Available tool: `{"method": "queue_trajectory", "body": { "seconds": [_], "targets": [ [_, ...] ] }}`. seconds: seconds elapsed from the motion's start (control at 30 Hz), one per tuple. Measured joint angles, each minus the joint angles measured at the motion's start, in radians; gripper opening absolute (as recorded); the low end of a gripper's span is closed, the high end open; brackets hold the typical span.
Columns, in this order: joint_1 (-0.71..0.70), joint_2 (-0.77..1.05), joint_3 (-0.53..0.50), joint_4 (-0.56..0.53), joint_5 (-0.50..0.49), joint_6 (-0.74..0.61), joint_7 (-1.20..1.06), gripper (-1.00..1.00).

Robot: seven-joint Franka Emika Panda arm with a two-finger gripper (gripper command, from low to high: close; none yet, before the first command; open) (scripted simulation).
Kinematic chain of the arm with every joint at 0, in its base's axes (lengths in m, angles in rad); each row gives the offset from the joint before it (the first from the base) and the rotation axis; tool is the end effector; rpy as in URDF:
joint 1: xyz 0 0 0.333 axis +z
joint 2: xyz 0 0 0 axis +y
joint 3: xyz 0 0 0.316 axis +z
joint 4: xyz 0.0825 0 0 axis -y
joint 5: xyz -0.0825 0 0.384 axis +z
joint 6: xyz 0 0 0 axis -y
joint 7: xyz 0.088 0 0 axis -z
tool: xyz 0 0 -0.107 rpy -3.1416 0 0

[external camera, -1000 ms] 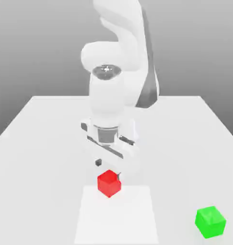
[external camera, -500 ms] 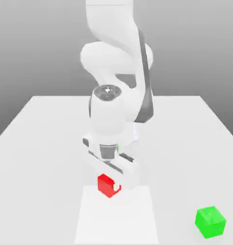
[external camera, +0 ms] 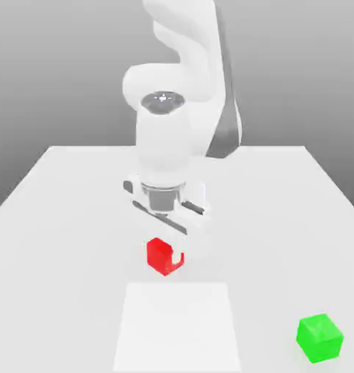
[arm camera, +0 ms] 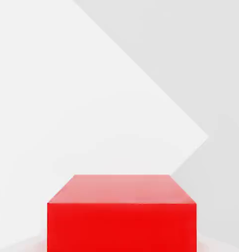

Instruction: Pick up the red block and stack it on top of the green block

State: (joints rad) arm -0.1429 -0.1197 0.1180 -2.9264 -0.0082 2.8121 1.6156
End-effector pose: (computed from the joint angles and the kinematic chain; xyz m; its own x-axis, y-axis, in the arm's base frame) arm 0.3366 -0.0099 0.2142 -0.0627 -0.9979 0.0165 -0.9980 0.0627 -0.0052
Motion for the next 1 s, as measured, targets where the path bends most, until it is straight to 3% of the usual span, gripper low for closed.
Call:
{"method": "queue_trajectory", "body": {
  "seconds": [0.33, 0.7, 0.87, 0.9, 1.0],
  "targets": [
    [0.096, 0.125, 0.113, 0.244, -0.119, -0.117, 0.582, -1.0],
    [0.291, 0.286, 0.183, 0.513, -0.101, -0.241, 1.131, -1.0],
    [0.351, 0.444, 0.141, 0.552, -0.178, -0.128, 1.248, -1.0],
    [0.357, 0.463, 0.133, 0.553, -0.189, -0.112, 1.257, 1.0],
    [0.357, 0.463, 0.133, 0.553, -0.189, -0.112, 1.257, 1.0]
  ]
}}
